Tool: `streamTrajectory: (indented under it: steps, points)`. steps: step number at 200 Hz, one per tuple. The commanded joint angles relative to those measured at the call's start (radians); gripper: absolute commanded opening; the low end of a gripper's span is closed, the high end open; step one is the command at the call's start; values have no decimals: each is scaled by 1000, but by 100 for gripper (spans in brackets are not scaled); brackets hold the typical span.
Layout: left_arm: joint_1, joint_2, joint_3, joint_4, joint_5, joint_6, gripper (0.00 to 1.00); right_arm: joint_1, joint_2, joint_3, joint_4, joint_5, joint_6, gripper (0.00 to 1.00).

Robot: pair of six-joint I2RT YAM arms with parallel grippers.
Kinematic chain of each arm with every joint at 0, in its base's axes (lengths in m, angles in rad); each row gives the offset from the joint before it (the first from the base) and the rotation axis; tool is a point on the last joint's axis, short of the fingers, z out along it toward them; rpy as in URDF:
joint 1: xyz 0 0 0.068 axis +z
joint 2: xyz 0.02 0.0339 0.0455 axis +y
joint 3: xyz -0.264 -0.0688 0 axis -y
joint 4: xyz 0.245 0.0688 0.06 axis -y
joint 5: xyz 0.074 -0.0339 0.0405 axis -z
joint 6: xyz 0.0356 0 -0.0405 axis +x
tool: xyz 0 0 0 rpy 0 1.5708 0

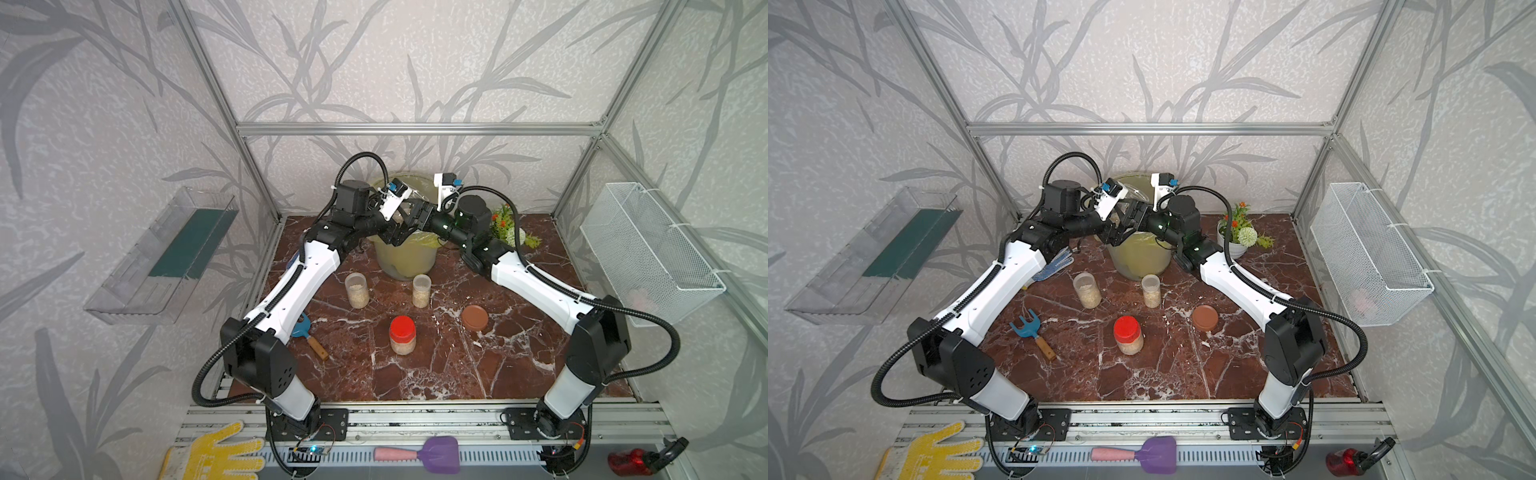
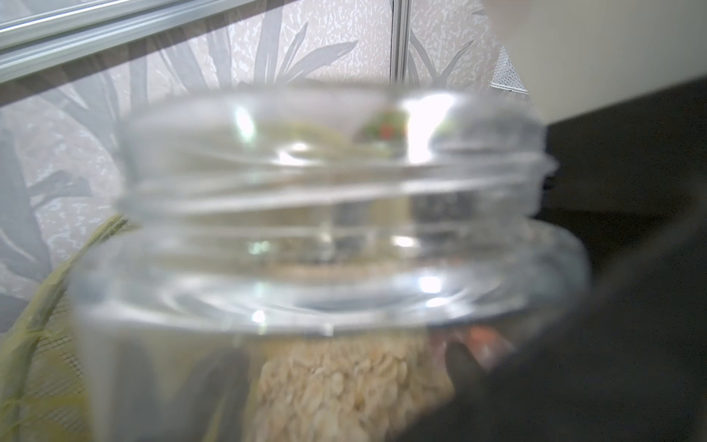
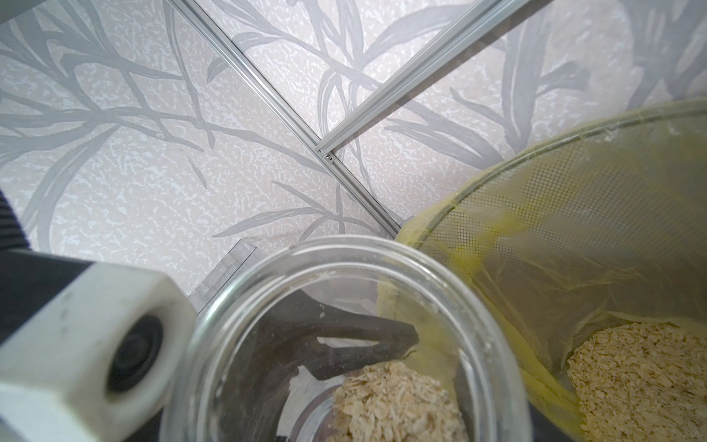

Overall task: Empty expired oatmeal from jars
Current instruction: Pour the expired oatmeal into the trash bin.

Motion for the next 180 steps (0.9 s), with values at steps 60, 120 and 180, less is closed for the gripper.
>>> streamTrajectory:
  steps: [60,120,180]
  points:
    - [-11,-19,62,30,79,40,38,2,52,72,-7,11,-29,38]
    - [3,-24,59,11,60,32,67,2,82,140,-56,34,7,27]
    - [14,-21,79,-26,66,52,99,1,85,156,-61,74,54,25]
